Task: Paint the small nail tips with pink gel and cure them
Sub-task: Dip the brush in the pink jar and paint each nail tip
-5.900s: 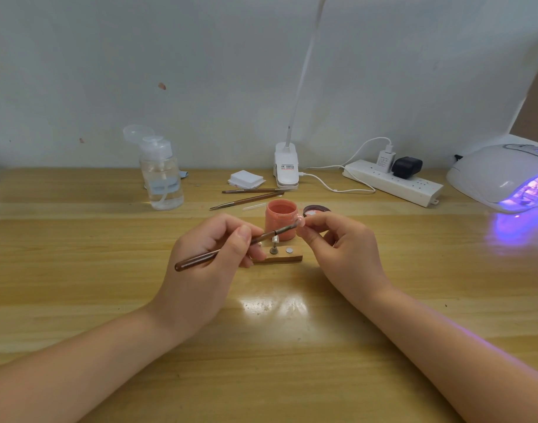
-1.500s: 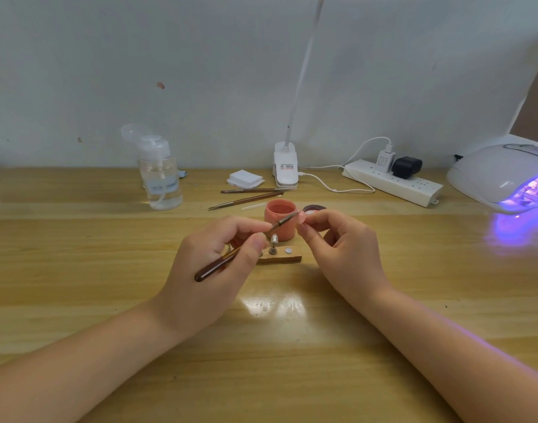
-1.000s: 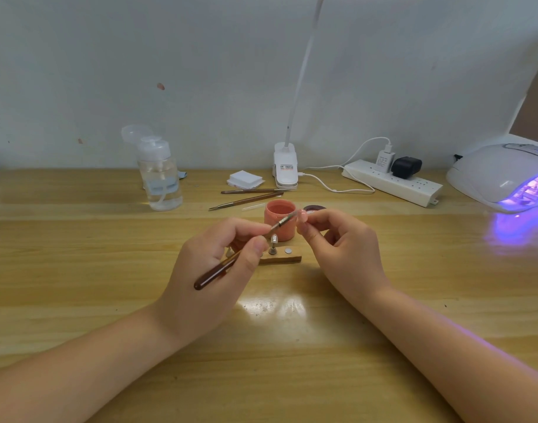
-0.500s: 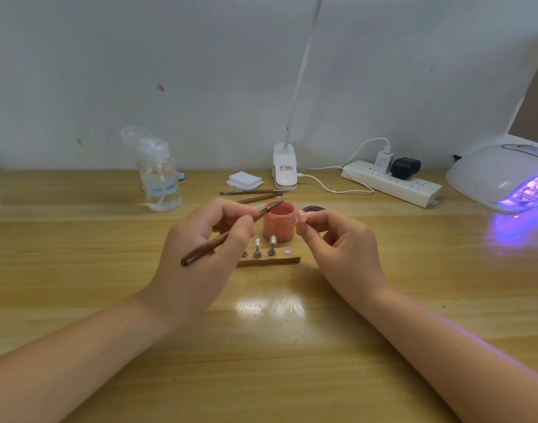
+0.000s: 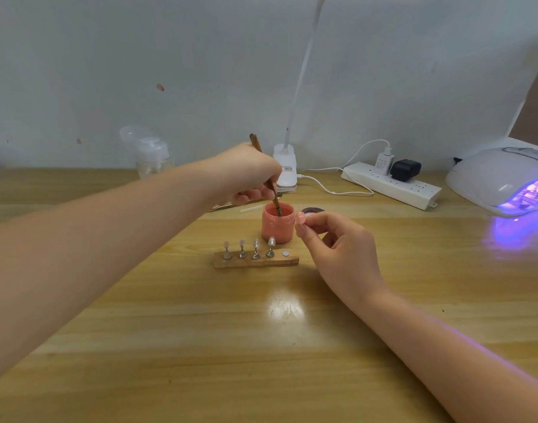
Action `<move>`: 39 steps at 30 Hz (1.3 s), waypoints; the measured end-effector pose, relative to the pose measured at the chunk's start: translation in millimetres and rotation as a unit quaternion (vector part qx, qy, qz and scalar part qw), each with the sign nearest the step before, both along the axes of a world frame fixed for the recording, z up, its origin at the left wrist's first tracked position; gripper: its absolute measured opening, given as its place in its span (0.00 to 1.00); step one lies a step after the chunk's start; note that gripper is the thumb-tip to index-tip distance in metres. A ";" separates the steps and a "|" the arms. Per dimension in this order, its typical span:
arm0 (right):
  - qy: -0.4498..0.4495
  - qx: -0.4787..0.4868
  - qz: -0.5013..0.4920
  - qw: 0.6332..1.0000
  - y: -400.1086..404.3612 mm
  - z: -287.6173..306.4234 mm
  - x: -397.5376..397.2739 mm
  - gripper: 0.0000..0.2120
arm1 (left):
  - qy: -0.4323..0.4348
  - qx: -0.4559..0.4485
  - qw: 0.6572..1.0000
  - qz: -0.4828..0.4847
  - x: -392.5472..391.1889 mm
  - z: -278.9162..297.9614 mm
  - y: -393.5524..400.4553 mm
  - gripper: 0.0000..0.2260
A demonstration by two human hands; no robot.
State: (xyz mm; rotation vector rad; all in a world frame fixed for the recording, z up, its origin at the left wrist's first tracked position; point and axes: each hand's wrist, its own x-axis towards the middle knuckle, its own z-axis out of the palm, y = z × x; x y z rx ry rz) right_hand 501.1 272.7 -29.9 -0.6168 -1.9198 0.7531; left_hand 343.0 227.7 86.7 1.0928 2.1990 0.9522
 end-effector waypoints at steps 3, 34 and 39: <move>0.000 0.000 0.002 1.000 0.4 0.1 0.8 0.01 | -0.010 -0.023 1.000 -0.007 -1.8 -5.9 3.2 0.08; -0.025 0.002 -0.010 1.000 0.1 1.7 1.6 0.03 | -0.111 0.333 0.933 0.080 -12.1 -54.5 -66.1 0.11; -0.019 -0.003 -0.010 1.000 0.2 2.8 1.7 0.02 | -0.050 0.390 0.919 -0.013 14.2 -80.6 -94.7 0.10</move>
